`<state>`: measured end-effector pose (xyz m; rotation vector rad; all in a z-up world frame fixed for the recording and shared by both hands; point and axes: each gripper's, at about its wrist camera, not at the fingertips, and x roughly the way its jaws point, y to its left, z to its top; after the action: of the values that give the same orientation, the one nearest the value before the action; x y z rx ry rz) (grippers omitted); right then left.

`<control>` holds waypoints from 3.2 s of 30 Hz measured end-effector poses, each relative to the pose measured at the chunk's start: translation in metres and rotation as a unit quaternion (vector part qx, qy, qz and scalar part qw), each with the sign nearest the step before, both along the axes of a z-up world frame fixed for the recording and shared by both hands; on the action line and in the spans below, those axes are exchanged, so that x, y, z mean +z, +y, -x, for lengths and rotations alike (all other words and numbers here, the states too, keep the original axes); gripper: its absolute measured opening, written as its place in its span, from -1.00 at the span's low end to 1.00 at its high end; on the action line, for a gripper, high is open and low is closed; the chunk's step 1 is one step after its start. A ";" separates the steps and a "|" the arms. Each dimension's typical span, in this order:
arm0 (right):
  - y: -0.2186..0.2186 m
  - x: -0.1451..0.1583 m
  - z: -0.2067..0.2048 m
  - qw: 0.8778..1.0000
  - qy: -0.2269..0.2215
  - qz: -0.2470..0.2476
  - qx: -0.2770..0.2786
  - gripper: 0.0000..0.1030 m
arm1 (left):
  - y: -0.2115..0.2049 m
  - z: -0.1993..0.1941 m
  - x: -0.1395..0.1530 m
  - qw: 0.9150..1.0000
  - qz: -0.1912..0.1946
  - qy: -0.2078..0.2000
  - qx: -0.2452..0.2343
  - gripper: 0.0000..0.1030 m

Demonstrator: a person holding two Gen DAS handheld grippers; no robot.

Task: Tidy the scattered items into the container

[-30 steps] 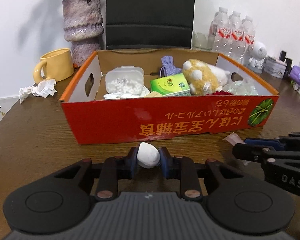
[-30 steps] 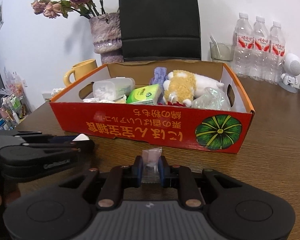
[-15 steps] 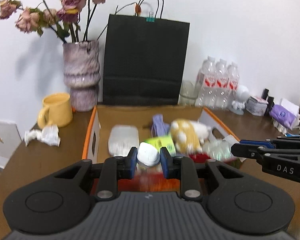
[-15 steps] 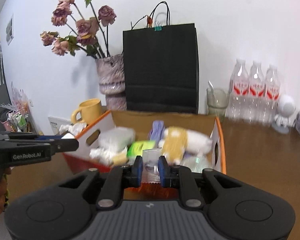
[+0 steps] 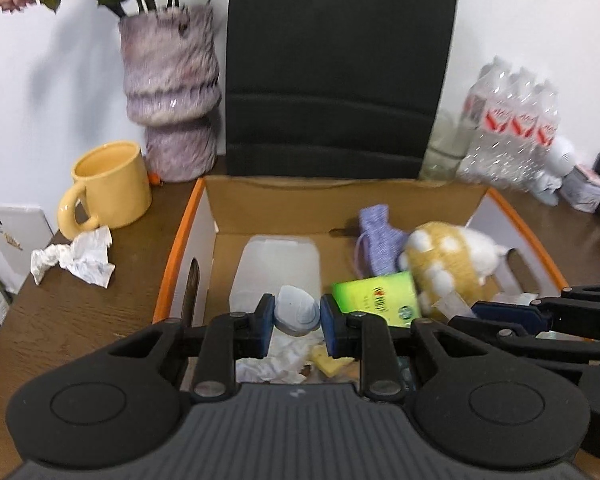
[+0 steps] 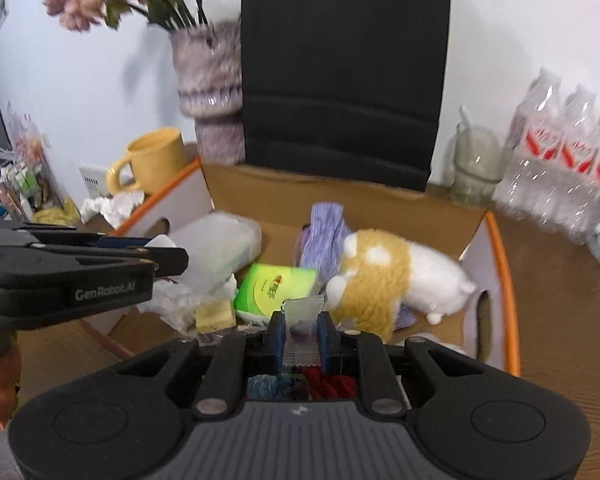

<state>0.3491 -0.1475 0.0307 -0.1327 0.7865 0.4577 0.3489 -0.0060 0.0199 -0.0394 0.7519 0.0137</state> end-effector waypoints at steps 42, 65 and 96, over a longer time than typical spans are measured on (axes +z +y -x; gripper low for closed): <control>-0.052 0.093 0.163 0.998 -0.054 -0.016 -0.039 1.00 | 0.008 0.168 0.073 0.997 0.046 -0.063 -0.007 1.00; -0.050 0.089 0.233 0.997 -0.058 -0.002 -0.045 1.00 | 0.011 0.229 0.065 0.996 0.071 -0.057 0.004 1.00; -0.057 0.087 0.234 0.997 -0.059 -0.014 -0.055 1.00 | 0.001 0.230 0.056 0.997 0.065 -0.048 0.005 1.00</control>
<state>0.1152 -0.2040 0.1181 -0.0887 0.6665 0.3534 0.1188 -0.0050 0.0757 -0.1667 0.6560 -0.0280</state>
